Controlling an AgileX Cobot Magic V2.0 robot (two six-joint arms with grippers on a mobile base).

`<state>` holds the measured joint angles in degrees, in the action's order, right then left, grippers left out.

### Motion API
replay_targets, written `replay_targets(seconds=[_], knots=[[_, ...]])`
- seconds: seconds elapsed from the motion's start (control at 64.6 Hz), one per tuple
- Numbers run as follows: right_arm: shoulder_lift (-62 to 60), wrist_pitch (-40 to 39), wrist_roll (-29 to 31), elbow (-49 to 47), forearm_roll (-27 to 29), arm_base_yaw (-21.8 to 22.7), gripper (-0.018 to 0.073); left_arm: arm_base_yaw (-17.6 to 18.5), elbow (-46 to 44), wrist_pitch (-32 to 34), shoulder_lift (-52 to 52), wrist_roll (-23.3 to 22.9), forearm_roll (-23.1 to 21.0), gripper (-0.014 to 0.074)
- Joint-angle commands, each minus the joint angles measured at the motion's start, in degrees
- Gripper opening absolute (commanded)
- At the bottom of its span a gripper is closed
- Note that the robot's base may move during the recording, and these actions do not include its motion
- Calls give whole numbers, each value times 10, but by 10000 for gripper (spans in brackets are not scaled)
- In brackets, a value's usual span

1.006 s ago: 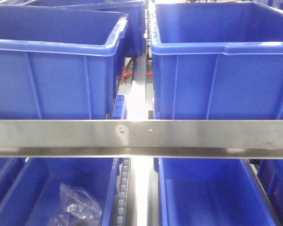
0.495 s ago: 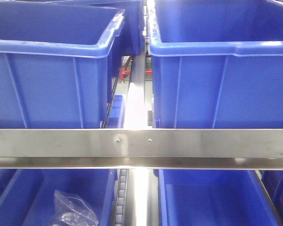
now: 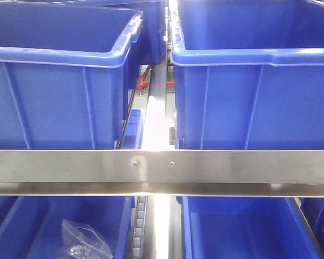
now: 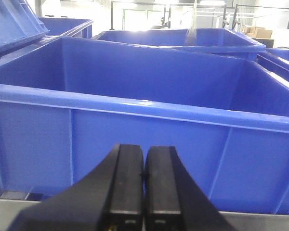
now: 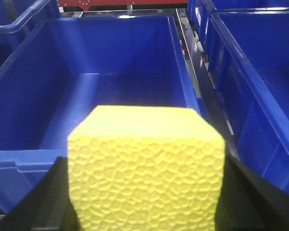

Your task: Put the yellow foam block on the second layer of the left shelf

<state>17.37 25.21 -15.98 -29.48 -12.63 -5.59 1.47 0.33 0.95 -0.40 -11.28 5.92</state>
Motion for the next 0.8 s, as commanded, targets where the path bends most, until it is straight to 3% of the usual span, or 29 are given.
replay_targets(seconds=[0.0,0.356,0.789], knots=[[4,-54,3,-15,-7,2,288,-1,14,50,-9,-3,-2,137],[76,-122,4,-30,-7,1,288,-1,14,50,-9,-3,-2,137],[391,-455,3,-79,-25,0,288,-1,14,50,-9,-3,-2,137]])
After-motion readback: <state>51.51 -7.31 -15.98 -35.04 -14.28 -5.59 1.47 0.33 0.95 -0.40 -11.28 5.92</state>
